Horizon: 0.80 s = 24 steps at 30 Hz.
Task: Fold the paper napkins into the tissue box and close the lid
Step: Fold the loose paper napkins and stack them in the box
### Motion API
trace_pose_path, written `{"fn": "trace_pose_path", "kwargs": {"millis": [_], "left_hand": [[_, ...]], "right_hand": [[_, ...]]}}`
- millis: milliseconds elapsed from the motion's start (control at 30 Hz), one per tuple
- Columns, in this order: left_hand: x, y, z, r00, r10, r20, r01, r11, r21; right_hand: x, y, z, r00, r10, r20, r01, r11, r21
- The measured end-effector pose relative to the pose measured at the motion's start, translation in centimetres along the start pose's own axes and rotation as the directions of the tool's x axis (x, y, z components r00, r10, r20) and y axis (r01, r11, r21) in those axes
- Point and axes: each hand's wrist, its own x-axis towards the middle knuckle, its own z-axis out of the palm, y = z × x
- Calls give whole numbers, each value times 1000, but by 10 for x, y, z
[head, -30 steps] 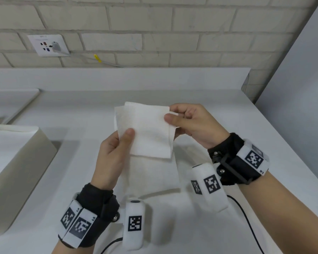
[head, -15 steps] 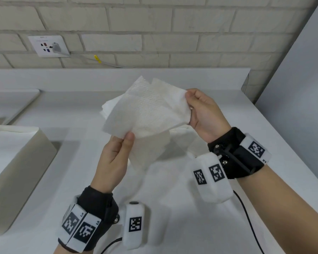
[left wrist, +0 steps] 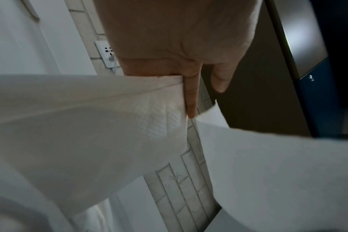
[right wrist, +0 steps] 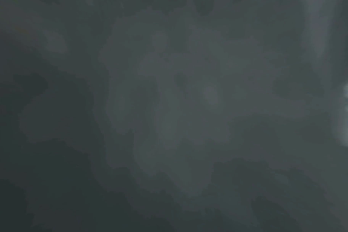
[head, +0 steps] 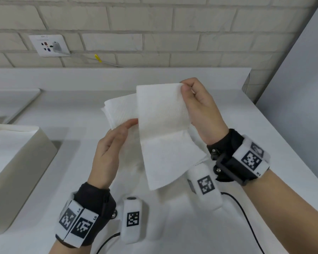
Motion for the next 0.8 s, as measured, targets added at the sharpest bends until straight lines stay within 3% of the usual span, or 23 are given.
{"fn": "trace_pose_path", "kwargs": {"millis": [67,167,400,500,667,800], "left_hand": [[1,3,3,999,-32,-8,32,999,-18],[2,6,8,1000,-28,6,28,1000,-3],[4,11,13,995,-61,-75,58,998,-38],[3,13,12,996,-61,-68,57,996,-67],[3,13,18,994,-54,-92,49,997,-61],[5,12,17,985,-79,-151,66,994,-89]], "right_hand": [[-3,-6,8,990,-139,36,142,986,-85],[-5,-10,16,984,-172,46,176,980,-94],[-10,-1,23,996,-21,91,21,1000,-4],[-16,3,25,989,30,142,-25,999,-42],[-19,14,30,993,87,84,-77,990,-120],[-22,20,32,965,219,145,-197,969,-148]]}}
